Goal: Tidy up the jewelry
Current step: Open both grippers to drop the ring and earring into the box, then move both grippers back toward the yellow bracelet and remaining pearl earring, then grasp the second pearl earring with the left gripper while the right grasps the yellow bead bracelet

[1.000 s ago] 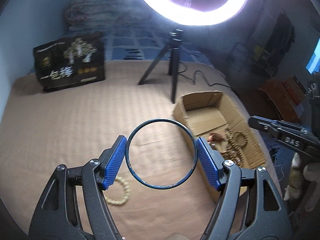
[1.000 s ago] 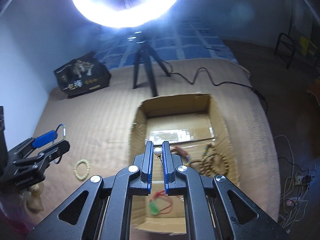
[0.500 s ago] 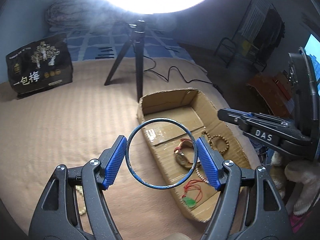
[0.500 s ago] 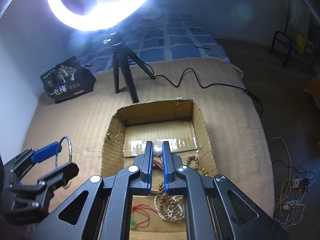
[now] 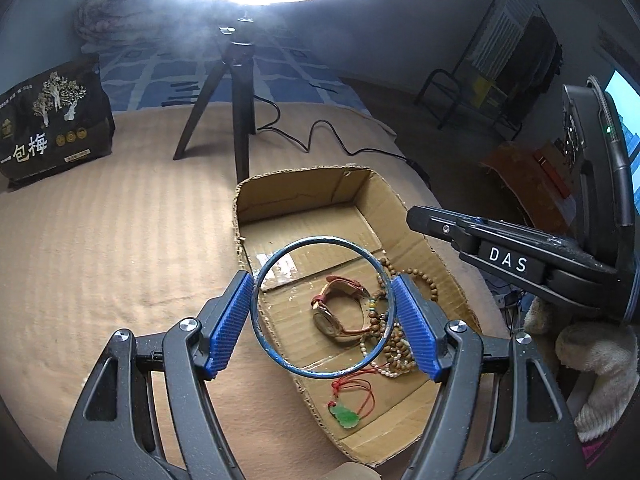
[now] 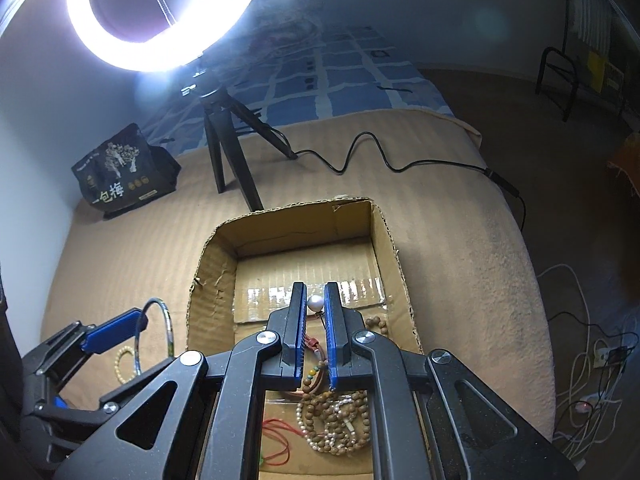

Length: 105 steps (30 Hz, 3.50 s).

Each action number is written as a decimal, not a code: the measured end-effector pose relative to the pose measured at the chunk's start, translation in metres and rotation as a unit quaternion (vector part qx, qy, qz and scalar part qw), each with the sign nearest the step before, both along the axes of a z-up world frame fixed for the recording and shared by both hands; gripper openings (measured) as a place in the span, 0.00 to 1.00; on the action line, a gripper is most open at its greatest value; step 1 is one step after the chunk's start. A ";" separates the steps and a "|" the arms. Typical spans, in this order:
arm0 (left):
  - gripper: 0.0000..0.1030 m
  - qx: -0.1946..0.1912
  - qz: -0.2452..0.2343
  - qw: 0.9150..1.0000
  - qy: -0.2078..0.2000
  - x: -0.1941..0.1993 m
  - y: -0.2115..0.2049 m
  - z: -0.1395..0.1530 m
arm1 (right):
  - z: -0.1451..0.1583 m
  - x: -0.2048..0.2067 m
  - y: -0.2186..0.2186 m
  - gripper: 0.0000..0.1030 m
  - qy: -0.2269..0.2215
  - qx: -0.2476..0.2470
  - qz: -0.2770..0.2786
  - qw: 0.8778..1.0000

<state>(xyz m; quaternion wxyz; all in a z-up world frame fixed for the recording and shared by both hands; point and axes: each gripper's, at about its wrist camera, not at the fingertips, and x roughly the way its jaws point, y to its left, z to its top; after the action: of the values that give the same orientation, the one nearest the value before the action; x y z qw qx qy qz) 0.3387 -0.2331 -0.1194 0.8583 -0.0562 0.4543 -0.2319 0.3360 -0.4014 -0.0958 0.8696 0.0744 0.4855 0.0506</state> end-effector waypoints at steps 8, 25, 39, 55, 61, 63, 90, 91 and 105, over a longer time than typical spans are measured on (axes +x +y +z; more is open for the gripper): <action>0.72 -0.001 -0.006 1.000 0.016 0.000 -0.007 -0.004 | 0.002 0.000 -0.002 0.28 0.000 -0.002 -0.008 1.000; 0.73 0.017 -0.003 1.000 0.008 -0.011 0.004 0.010 | 0.022 -0.015 -0.011 0.51 -0.018 -0.004 -0.031 0.999; 0.73 0.034 0.010 0.999 -0.026 -0.031 0.040 0.039 | 0.048 -0.047 -0.002 0.52 -0.034 0.015 -0.031 0.999; 0.73 0.083 0.037 0.995 -0.049 -0.060 0.133 0.047 | 0.057 -0.083 0.054 0.68 -0.040 0.009 0.019 0.999; 0.73 0.092 0.049 0.994 -0.045 -0.073 0.168 0.042 | 0.047 -0.084 0.089 0.68 -0.024 0.004 0.059 0.998; 0.73 0.092 0.052 0.994 -0.039 -0.076 0.177 0.039 | 0.043 -0.085 0.100 0.68 -0.019 0.000 0.069 0.997; 0.43 0.112 -0.051 0.991 0.055 -0.133 0.183 -0.052 | -0.031 -0.060 0.196 0.68 0.076 0.024 0.133 0.988; 0.42 0.109 -0.051 0.991 0.062 -0.134 0.182 -0.056 | -0.033 -0.059 0.199 0.64 0.079 0.027 0.136 0.987; 0.30 0.115 -0.059 0.988 0.086 -0.136 0.183 -0.083 | -0.077 -0.044 0.238 0.31 0.140 0.040 0.159 0.976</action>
<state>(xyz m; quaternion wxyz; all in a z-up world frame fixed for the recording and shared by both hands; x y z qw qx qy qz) 0.2029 -0.0504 -0.2021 0.8015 0.0495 0.5528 -0.2228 0.2922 -0.1632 -0.1732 0.7701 0.0369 0.6058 0.1966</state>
